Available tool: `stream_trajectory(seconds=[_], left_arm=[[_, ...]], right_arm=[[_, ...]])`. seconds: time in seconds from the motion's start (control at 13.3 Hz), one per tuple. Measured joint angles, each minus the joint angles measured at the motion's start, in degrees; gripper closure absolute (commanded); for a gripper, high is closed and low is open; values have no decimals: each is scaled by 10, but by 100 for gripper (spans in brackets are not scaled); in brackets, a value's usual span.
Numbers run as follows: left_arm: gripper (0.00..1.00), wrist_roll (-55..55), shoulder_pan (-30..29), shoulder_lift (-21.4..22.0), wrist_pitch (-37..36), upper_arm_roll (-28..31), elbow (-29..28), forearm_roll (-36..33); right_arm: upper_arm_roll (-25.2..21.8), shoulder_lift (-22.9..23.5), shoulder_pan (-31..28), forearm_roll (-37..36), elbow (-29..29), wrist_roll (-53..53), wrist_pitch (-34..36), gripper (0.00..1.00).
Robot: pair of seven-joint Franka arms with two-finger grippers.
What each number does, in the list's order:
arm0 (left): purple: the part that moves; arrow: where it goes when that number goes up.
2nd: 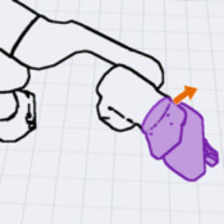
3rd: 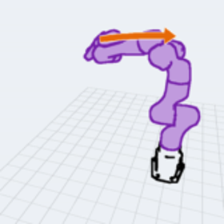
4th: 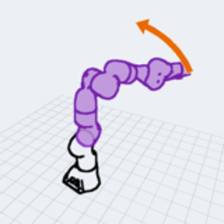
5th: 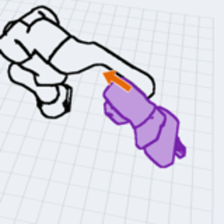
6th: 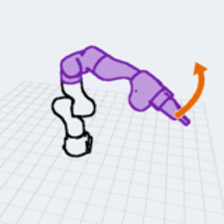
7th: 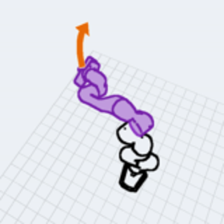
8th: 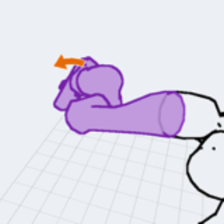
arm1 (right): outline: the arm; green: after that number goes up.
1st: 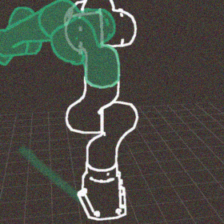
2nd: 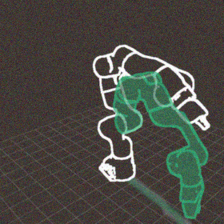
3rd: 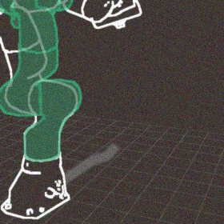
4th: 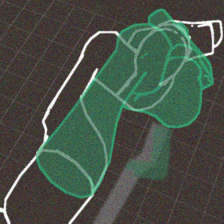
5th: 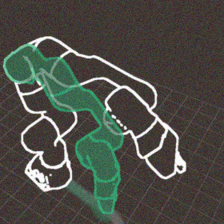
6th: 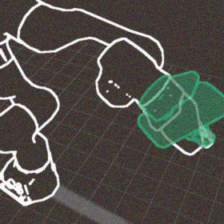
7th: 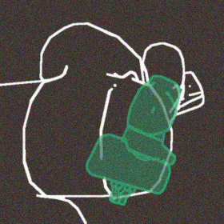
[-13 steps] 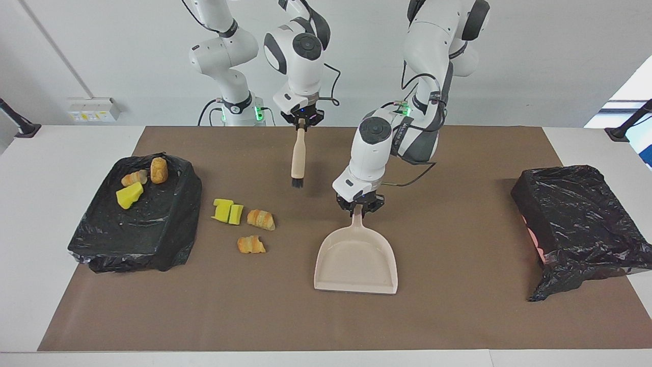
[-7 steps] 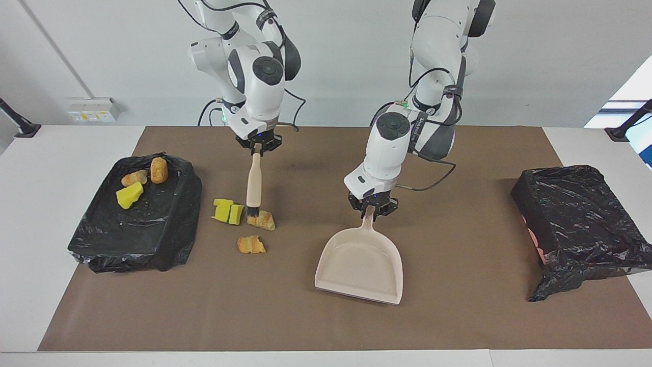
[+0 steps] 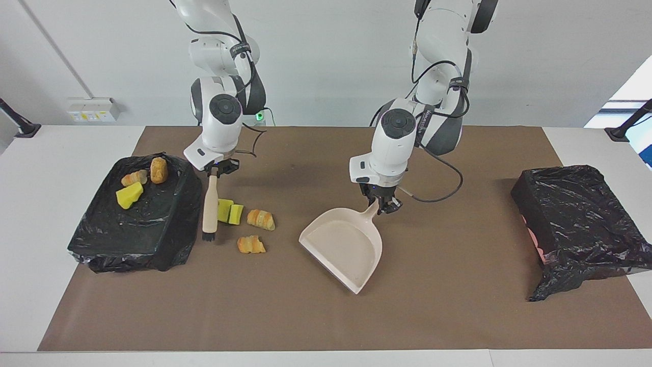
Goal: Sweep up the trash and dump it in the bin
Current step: 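Position the dustpan with the left gripper while the right gripper brings the brush over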
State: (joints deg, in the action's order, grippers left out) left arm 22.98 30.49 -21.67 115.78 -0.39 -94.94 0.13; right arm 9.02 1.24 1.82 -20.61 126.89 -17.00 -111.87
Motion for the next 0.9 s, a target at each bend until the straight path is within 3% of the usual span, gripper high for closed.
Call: stream_trajectory(seconds=[0.23,0.53,0.9], left_arm=[[100,63,1,8,-7,-2,-17,-5],[100,166,6,28,-7,-3,-54,-36],[100,195,21,59,2,-6,-102,-57]], right_arm=[[5,18,2,10,-1,0,-6,100],[12,19,31,149,-10,-1,-6,100],[14,35,85,223,-40,-41,-6,100]])
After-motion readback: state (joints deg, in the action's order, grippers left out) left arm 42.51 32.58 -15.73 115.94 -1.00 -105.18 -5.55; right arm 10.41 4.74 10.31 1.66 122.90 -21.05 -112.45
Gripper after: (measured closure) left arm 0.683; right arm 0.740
